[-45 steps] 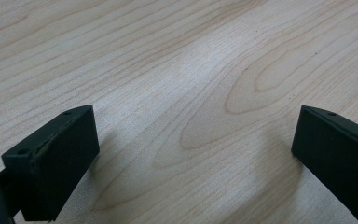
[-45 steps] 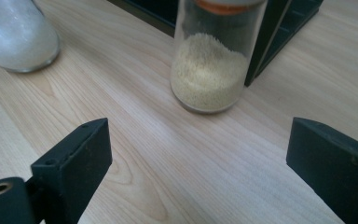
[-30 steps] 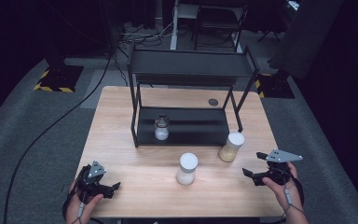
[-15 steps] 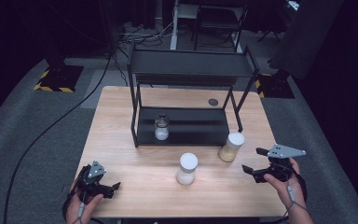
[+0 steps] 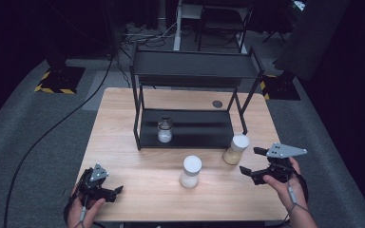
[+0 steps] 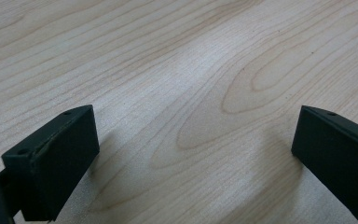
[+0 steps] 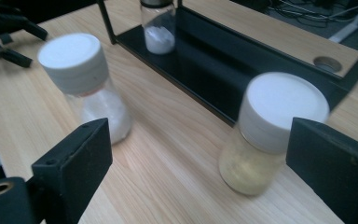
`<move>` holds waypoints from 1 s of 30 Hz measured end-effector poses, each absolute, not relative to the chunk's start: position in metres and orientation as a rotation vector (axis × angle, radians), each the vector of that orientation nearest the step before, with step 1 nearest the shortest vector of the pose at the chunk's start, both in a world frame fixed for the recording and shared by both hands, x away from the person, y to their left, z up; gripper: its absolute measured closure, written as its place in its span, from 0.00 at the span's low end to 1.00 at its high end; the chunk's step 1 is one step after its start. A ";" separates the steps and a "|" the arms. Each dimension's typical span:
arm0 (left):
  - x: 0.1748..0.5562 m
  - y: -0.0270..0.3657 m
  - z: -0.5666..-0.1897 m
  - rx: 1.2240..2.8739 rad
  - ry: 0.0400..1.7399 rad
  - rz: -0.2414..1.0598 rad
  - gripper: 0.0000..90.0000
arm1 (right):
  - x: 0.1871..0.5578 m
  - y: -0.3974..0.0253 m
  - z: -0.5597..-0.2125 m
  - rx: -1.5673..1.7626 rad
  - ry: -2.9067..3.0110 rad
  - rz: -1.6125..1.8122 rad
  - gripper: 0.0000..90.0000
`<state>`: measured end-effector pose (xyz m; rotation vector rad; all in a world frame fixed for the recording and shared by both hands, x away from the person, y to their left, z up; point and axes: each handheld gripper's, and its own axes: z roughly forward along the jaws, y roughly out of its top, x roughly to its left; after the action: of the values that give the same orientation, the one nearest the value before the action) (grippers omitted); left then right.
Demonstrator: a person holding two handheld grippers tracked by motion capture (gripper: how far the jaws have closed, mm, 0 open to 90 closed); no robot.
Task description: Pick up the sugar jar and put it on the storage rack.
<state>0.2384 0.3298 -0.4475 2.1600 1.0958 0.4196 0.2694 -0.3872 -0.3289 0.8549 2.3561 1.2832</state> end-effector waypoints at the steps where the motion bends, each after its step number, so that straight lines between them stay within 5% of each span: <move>1: 0.238 0.330 -0.448 2.160 1.095 0.419 0.00 | 0.270 -0.385 -0.328 0.849 2.358 1.286 0.08; 30: 0.238 0.330 -0.448 2.160 1.093 0.418 0.00 | 0.283 -0.326 -0.318 0.708 2.415 1.427 0.08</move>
<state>0.2384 0.3299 -0.4477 2.1604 1.0926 0.4180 0.2834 -0.3258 -0.3181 0.7076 2.4146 1.4275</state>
